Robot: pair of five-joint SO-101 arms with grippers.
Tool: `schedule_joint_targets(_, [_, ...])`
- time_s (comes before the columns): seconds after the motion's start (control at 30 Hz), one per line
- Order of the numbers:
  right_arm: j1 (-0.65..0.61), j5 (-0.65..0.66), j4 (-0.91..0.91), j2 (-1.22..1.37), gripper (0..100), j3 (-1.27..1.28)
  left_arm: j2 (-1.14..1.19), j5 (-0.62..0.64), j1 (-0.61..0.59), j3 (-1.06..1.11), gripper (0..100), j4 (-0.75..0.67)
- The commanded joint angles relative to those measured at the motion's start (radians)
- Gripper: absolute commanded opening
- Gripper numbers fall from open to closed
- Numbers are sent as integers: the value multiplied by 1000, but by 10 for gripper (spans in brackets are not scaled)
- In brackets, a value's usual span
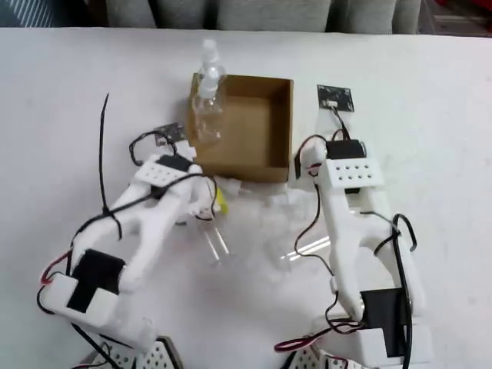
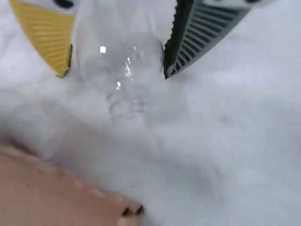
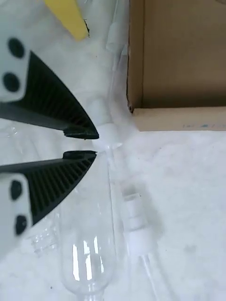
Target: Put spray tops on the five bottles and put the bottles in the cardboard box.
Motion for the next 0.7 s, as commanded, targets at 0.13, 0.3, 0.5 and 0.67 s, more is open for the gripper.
schedule_joint_targets(0.13, [-8, 12, -12, -8, 19, -11, -1, 6, 10, -52, 291, 12])
schedule_joint_targets(0.3, [-8, 12, -12, -8, 19, -11, 1, -92, 10, -44, 74, -35])
schedule_joint_targets(0.5, [-8, 12, -12, -8, 19, -11, -4, -161, 1, -34, 56, -21])
schedule_joint_targets(0.67, [-8, 12, -10, -8, 19, -11, -5, -451, -18, -35, 53, 46])
